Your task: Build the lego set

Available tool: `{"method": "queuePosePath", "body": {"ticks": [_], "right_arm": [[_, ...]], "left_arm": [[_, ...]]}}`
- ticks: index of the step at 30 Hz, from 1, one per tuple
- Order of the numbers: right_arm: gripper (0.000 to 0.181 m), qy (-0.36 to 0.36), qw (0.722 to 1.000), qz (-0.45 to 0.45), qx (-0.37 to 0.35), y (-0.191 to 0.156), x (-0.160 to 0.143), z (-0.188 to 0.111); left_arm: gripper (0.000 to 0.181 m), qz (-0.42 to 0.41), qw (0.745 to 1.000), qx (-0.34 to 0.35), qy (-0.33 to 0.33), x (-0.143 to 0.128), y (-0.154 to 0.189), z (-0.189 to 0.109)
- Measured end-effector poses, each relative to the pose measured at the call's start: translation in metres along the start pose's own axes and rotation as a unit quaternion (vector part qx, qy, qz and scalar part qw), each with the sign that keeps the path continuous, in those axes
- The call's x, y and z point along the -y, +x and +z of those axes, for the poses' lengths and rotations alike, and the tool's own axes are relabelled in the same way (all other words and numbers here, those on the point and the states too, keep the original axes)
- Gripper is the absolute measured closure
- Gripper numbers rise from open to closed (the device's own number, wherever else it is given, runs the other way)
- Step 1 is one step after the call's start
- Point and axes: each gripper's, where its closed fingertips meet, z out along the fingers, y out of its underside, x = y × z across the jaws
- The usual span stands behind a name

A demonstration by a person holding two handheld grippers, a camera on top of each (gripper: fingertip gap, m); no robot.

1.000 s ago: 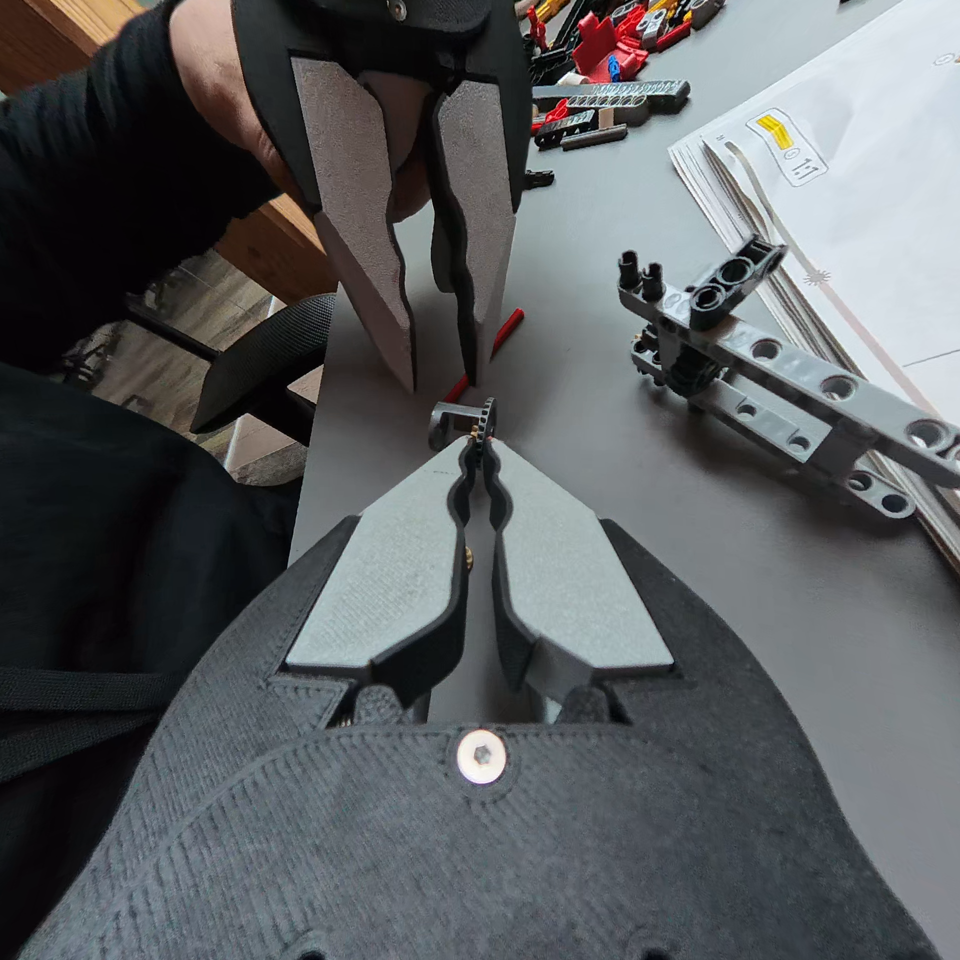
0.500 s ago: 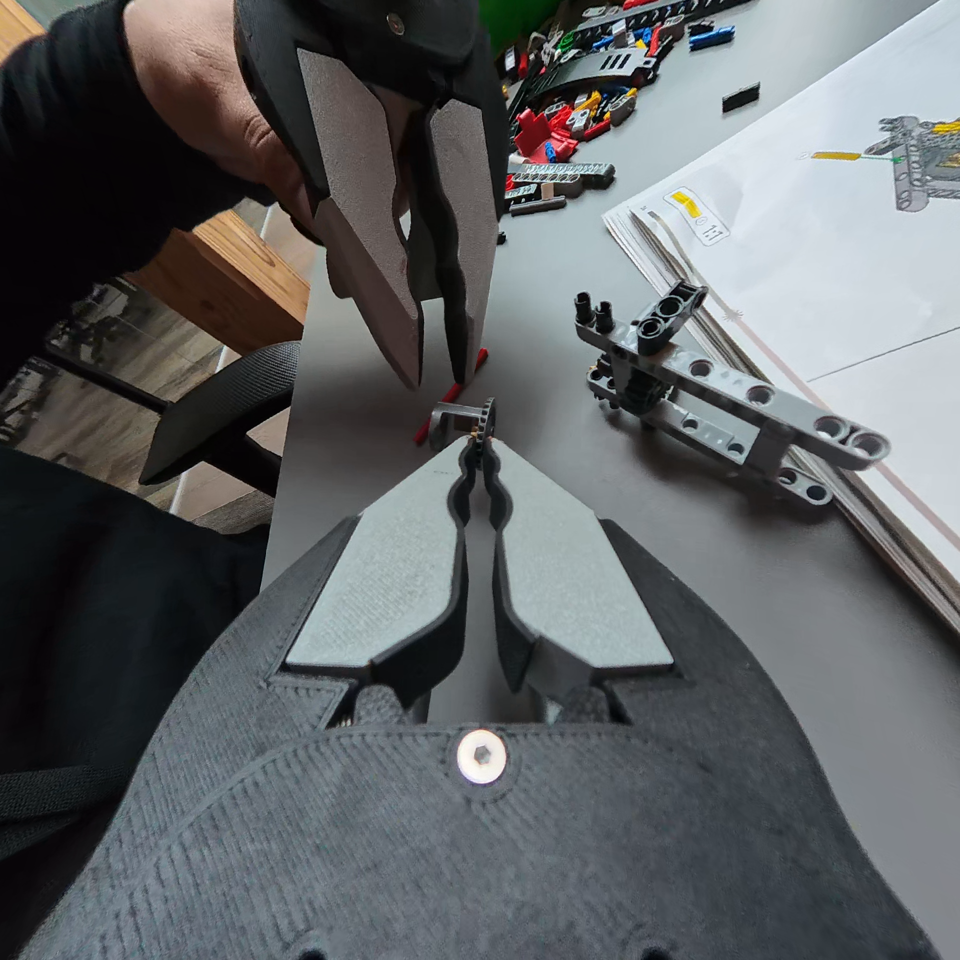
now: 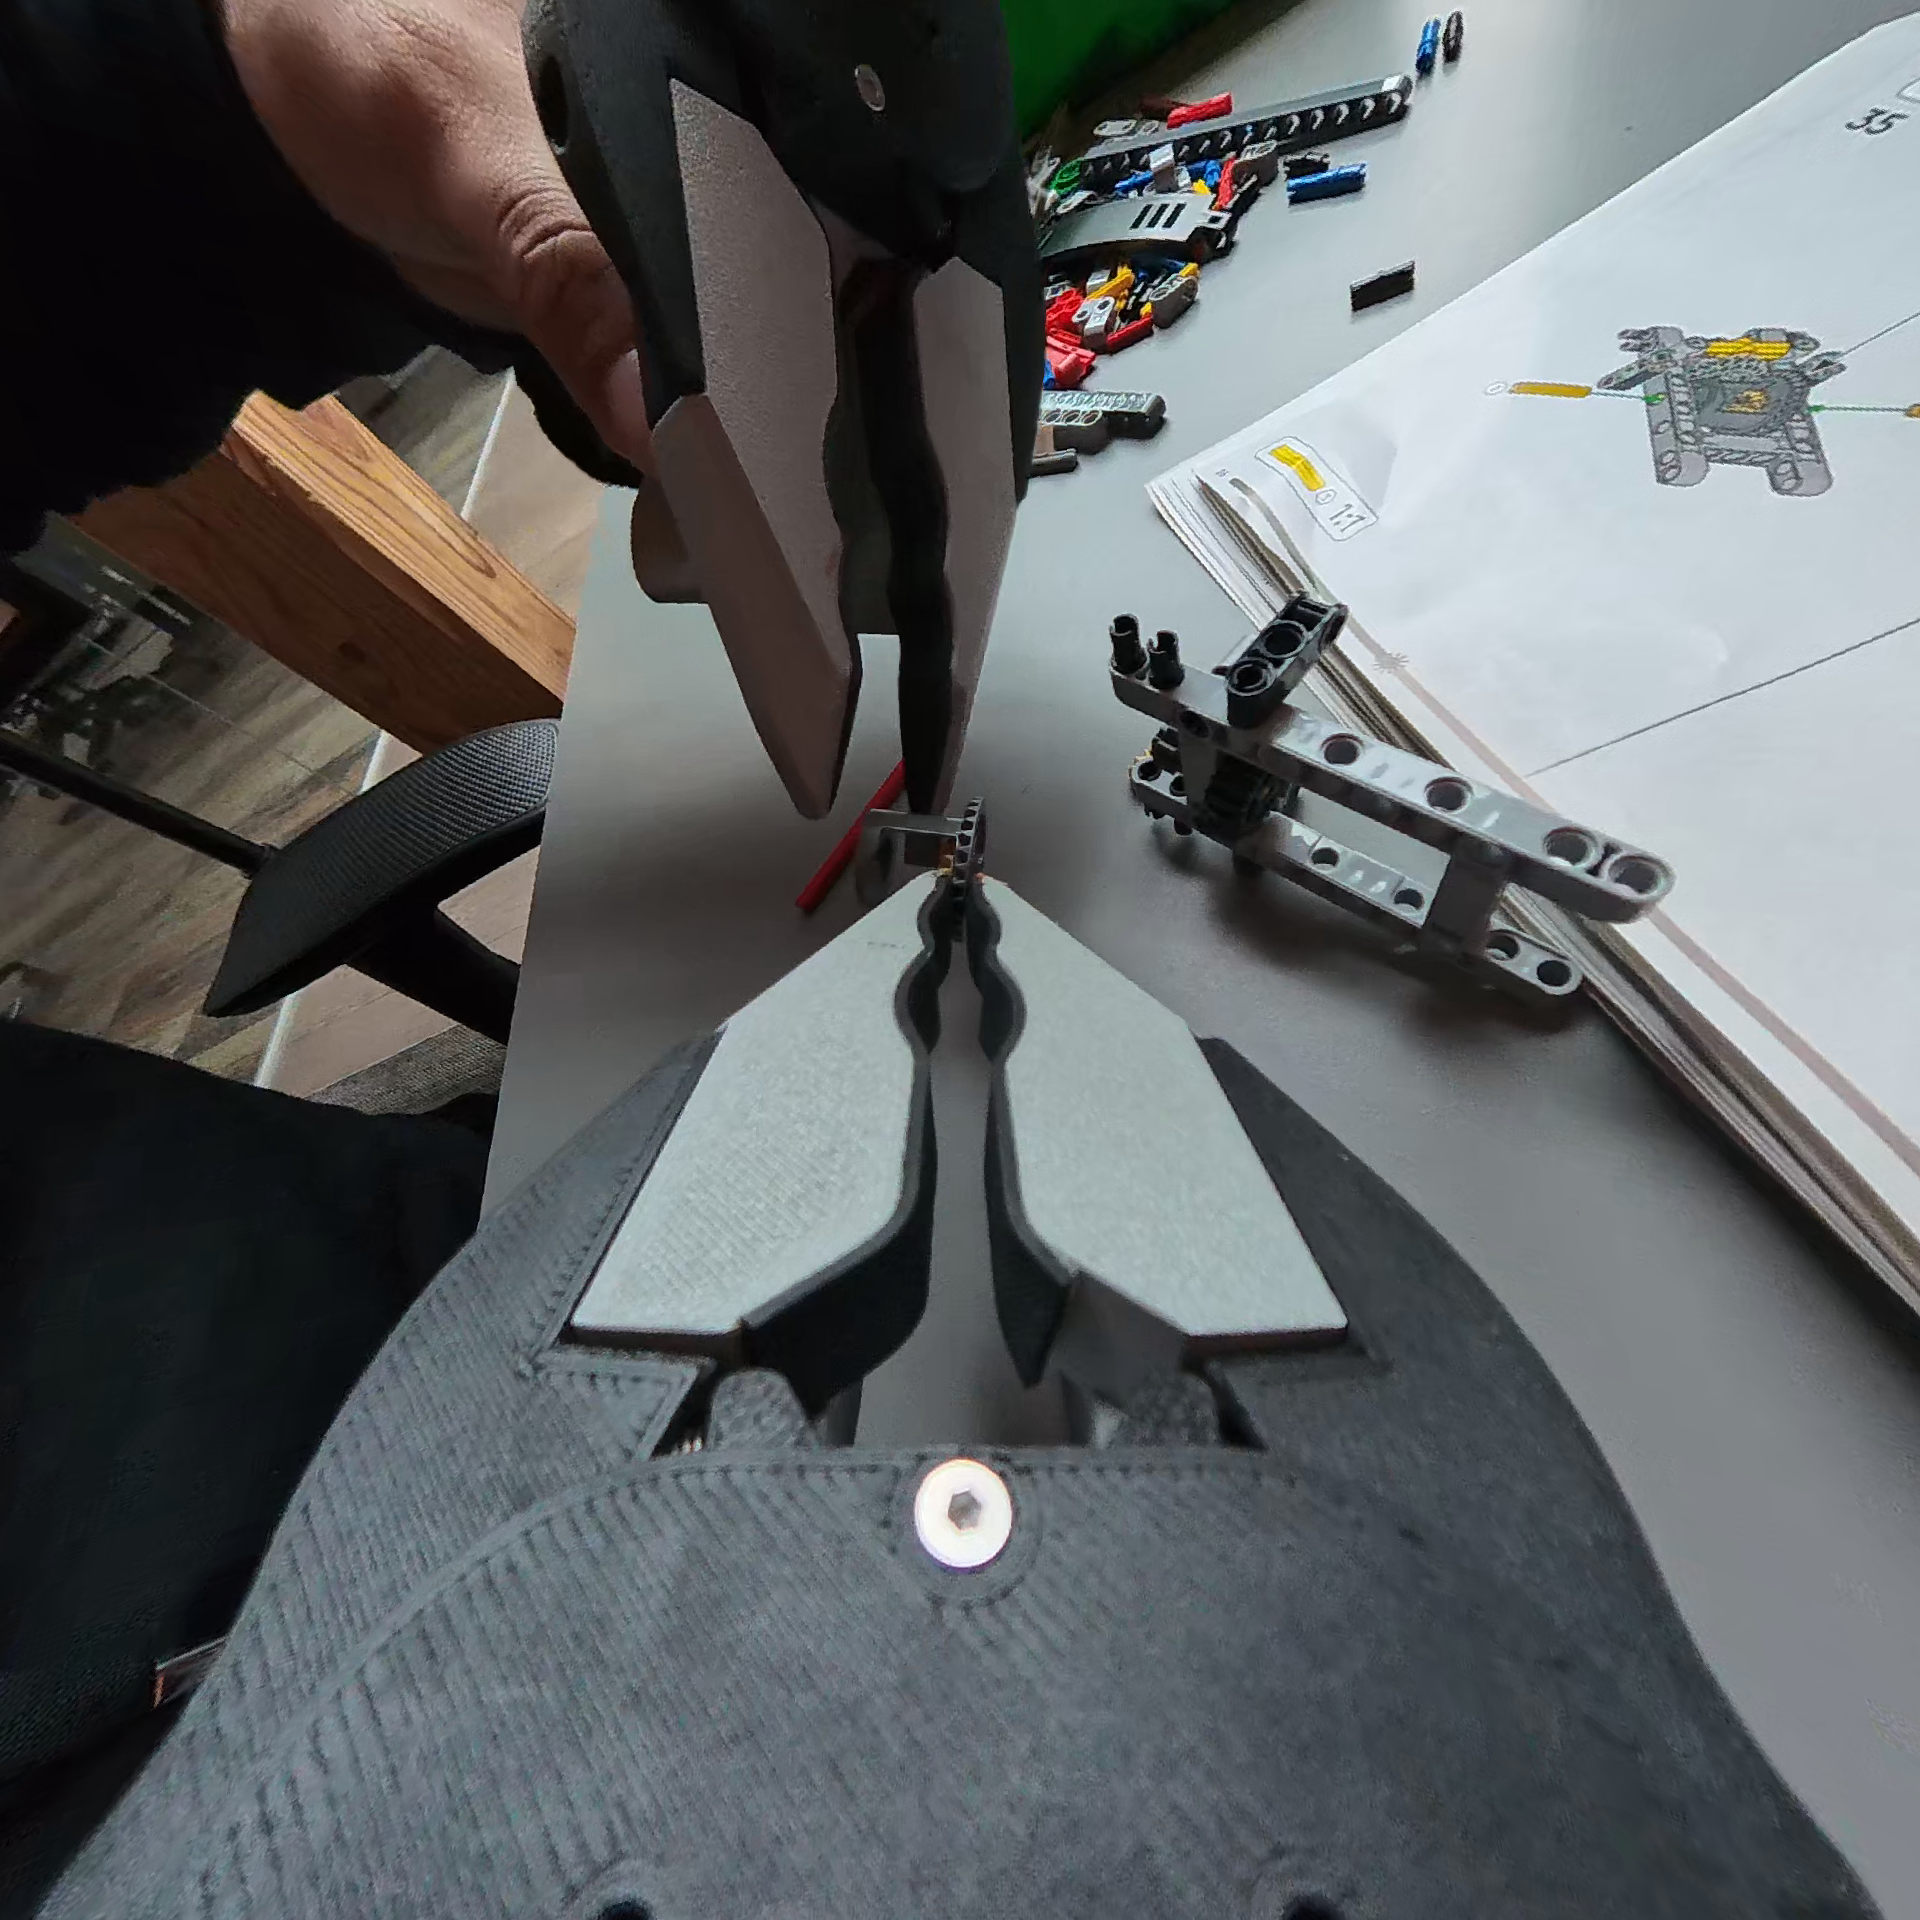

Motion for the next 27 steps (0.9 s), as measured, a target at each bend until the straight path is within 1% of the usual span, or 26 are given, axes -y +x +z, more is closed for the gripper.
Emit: {"method": "queuePosePath", "body": {"ticks": [2,4,5,7,10,12,14,19,24,27], "right_arm": [[0.181,0.000,1.000,-0.002,0.000,0.000,0.000,0.000],[0.181,0.003,1.000,-0.001,0.003,-0.001,0.001,-0.001],[0.181,0.004,1.000,0.000,0.005,-0.001,0.001,-0.001],[0.181,0.007,1.000,0.000,0.010,-0.002,0.002,-0.002],[0.181,0.008,1.000,-0.001,0.019,-0.004,0.002,-0.002],[0.181,0.009,1.000,-0.002,0.025,-0.006,0.002,-0.002],[0.181,0.006,1.000,0.001,0.029,-0.006,0.001,-0.002],[0.181,0.003,0.998,0.022,0.057,-0.010,0.000,-0.002],[0.181,0.002,0.996,0.040,0.083,-0.014,0.000,-0.002],[0.181,-0.002,0.994,0.047,0.101,-0.019,-0.002,-0.001]], "left_arm": [[0.161,-0.001,1.000,0.008,-0.004,0.001,-0.004,0.000],[0.159,0.011,0.999,0.041,-0.014,0.000,-0.013,-0.002],[0.159,0.020,0.999,0.046,-0.016,0.001,-0.014,-0.002],[0.159,0.037,0.998,0.043,-0.015,0.003,-0.011,-0.002],[0.157,0.067,0.996,0.056,-0.027,0.001,-0.010,-0.003],[0.157,0.096,0.993,0.053,-0.037,-0.001,-0.007,-0.004],[0.156,0.108,0.992,0.057,-0.042,-0.003,-0.009,-0.004],[0.158,0.127,0.991,0.019,-0.038,-0.002,-0.002,0.000],[0.160,0.129,0.991,-0.015,-0.039,-0.003,0.003,0.001],[0.164,0.128,0.990,-0.035,-0.042,-0.004,0.007,0.001]]}}
